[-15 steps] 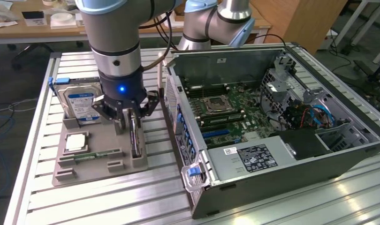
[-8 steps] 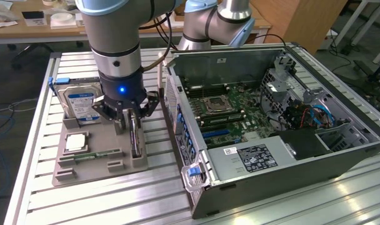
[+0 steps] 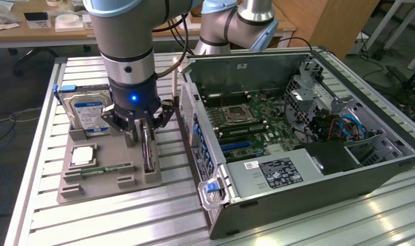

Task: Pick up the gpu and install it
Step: 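Pick up the gpu and move the gpu toward the slot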

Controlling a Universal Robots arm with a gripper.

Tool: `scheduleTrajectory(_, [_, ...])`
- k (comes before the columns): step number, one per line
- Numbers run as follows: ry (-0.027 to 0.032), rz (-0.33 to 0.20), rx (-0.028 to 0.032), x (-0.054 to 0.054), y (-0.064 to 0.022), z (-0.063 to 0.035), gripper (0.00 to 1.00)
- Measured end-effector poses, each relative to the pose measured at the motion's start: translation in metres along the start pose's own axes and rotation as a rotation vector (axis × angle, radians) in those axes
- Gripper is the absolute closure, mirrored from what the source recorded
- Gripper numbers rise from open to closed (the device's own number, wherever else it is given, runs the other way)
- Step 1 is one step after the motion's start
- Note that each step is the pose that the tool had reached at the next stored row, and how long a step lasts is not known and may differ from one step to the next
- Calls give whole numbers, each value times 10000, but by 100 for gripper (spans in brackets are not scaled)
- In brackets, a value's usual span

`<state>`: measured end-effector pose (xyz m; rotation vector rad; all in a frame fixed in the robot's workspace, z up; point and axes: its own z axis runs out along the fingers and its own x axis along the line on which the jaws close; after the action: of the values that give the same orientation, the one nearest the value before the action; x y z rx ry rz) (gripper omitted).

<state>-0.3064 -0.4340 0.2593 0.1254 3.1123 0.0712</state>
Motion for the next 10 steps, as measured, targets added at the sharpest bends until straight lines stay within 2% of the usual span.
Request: scheduleTrajectory(10, [-1,-1,0,1,-3,61,58])
